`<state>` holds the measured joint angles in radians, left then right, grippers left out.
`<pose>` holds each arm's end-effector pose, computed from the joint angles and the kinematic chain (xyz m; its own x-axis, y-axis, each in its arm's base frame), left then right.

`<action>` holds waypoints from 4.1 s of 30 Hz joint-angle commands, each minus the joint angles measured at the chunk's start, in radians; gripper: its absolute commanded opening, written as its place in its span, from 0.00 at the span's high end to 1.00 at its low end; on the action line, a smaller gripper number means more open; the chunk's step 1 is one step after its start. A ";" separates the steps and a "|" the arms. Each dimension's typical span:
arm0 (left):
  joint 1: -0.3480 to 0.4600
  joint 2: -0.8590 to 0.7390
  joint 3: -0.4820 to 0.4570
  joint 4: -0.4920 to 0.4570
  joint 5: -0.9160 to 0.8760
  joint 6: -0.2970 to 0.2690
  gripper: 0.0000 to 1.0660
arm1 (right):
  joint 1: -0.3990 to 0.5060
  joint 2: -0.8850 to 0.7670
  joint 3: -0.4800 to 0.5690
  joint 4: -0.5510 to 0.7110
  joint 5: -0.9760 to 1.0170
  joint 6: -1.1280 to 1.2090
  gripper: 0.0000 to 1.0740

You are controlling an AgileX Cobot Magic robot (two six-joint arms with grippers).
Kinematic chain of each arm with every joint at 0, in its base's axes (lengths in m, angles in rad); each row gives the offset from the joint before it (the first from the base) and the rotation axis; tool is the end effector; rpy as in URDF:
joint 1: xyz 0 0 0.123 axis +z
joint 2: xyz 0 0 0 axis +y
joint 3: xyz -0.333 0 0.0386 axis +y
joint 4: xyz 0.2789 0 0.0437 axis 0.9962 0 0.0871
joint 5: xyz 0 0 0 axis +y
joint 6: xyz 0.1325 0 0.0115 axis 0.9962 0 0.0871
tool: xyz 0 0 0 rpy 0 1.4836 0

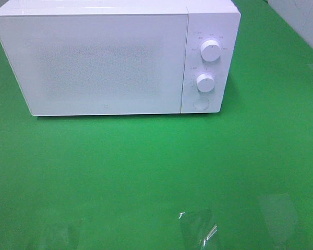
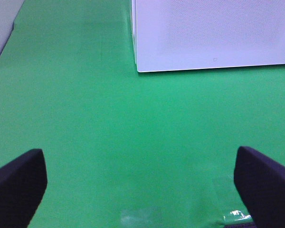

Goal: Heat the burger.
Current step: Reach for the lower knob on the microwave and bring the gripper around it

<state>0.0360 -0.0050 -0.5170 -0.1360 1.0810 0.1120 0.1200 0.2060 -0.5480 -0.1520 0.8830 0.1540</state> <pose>0.0052 -0.0157 0.2772 -0.4469 0.0313 -0.8941 0.0924 0.9957 -0.0113 0.0505 -0.0096 0.3063 -0.4303 0.0052 -0.9027 0.0103 0.9999 0.0008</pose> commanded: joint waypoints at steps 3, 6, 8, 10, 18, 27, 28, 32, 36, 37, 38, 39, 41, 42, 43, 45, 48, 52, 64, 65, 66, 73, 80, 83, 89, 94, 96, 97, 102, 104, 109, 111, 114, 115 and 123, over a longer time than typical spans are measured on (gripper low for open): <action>0.002 -0.024 0.001 -0.006 -0.014 -0.004 0.06 | -0.001 0.088 -0.008 -0.004 -0.158 -0.002 0.30; 0.002 -0.024 0.001 -0.006 -0.014 -0.004 0.06 | -0.001 0.122 -0.008 -0.009 -0.217 -0.002 0.30; 0.002 -0.024 0.001 -0.006 -0.014 -0.004 0.06 | -0.001 0.168 -0.008 -0.016 -0.287 -0.002 0.30; 0.002 -0.024 0.001 -0.006 -0.014 -0.004 0.06 | -0.001 0.206 -0.008 -0.023 -0.336 -0.002 0.30; 0.002 -0.024 0.001 -0.006 -0.014 -0.004 0.06 | -0.001 0.348 -0.008 -0.029 -0.525 -0.001 0.30; 0.002 -0.024 0.001 -0.006 -0.014 -0.004 0.06 | -0.001 0.512 -0.008 -0.026 -0.704 0.007 0.30; 0.002 -0.024 0.001 -0.006 -0.014 -0.004 0.06 | -0.001 0.527 -0.008 -0.026 -0.719 0.007 0.30; 0.002 -0.024 0.001 -0.006 -0.014 -0.004 0.06 | -0.001 0.595 -0.003 -0.027 -0.806 0.009 0.30; 0.002 -0.024 0.001 -0.006 -0.014 -0.003 0.06 | -0.001 0.687 0.053 -0.027 -1.012 0.000 0.30; 0.002 -0.024 0.001 -0.006 -0.014 -0.003 0.06 | -0.001 0.687 0.053 -0.027 -1.012 0.000 0.30; 0.002 -0.024 0.001 -0.006 -0.014 -0.003 0.06 | -0.001 0.717 0.076 -0.026 -1.097 -0.012 0.30; 0.002 -0.024 0.001 -0.006 -0.014 -0.003 0.06 | -0.001 0.717 0.076 -0.026 -1.097 -0.012 0.30; 0.002 -0.024 0.001 -0.006 -0.014 -0.003 0.06 | -0.001 0.734 0.087 -0.022 -1.137 -0.029 0.30; 0.002 -0.024 0.001 -0.006 -0.014 -0.003 0.06 | -0.001 0.765 0.103 -0.011 -1.204 -0.071 0.31; 0.002 -0.024 0.001 -0.006 -0.014 -0.003 0.06 | -0.001 0.800 0.110 0.017 -1.246 -0.116 0.31; 0.002 -0.024 0.001 -0.006 -0.014 -0.003 0.06 | -0.001 0.835 0.110 0.056 -1.276 -0.160 0.31; 0.002 -0.024 0.001 -0.006 -0.013 -0.003 0.06 | -0.001 0.896 0.112 0.113 -1.350 -0.245 0.31; 0.002 -0.024 0.001 -0.006 -0.013 -0.003 0.06 | 0.000 0.978 0.147 0.238 -1.538 -0.324 0.31; 0.002 -0.024 0.001 -0.006 -0.013 -0.003 0.06 | 0.333 1.200 0.191 0.732 -1.955 -0.615 0.31; 0.002 -0.024 0.001 -0.006 -0.013 -0.003 0.06 | 0.333 1.200 0.191 0.732 -1.955 -0.615 0.31; 0.002 -0.024 0.001 -0.006 -0.013 -0.003 0.06 | 0.384 1.229 0.191 0.776 -2.004 -0.609 0.31; 0.002 -0.024 0.001 -0.006 -0.013 -0.003 0.06 | 0.540 1.339 0.189 0.919 -2.113 -0.583 0.31; 0.002 -0.024 0.001 -0.006 -0.013 -0.003 0.06 | 0.644 1.413 0.179 0.952 -2.140 -0.542 0.31; 0.002 -0.024 0.001 -0.006 -0.013 -0.003 0.06 | 0.666 1.442 0.154 0.952 -2.136 -0.541 0.31; 0.002 -0.024 0.001 -0.006 -0.013 -0.003 0.06 | 0.666 1.496 0.126 0.955 -2.157 -0.506 0.31; 0.002 -0.022 0.001 -0.003 -0.013 -0.003 0.06 | 0.659 1.560 0.086 0.957 -2.166 -0.448 0.31; 0.002 -0.018 0.001 -0.004 -0.013 -0.003 0.06 | 0.659 1.570 0.077 0.964 -2.170 -0.448 0.31; 0.002 -0.017 0.001 -0.004 -0.013 -0.003 0.06 | 0.658 1.596 0.056 0.980 -2.180 -0.448 0.31; 0.002 -0.018 0.001 -0.001 -0.013 -0.003 0.06 | 0.619 1.653 -0.002 0.969 -2.174 -0.434 0.31; 0.002 -0.018 0.001 -0.001 -0.013 -0.003 0.06 | 0.604 1.672 -0.023 0.966 -2.174 -0.433 0.31; 0.002 -0.018 0.001 -0.001 -0.013 -0.003 0.06 | 0.600 1.704 -0.070 0.965 -2.173 -0.433 0.31; 0.002 -0.018 0.001 -0.001 -0.013 -0.003 0.06 | 0.600 1.713 -0.085 0.961 -2.173 -0.433 0.31; 0.002 -0.018 0.001 -0.001 -0.013 -0.003 0.06 | 0.600 1.734 -0.110 0.935 -2.174 -0.433 0.31; 0.002 -0.018 0.001 -0.001 -0.013 -0.003 0.06 | 0.600 1.734 -0.110 0.935 -2.174 -0.433 0.31; 0.002 -0.018 0.001 -0.001 -0.013 -0.003 0.06 | 0.600 1.796 -0.155 0.913 -2.168 -0.433 0.31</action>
<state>0.0360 -0.0050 -0.5170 -0.1350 1.0810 0.1120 0.7250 2.0010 -0.6960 0.7720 -1.2060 -0.2840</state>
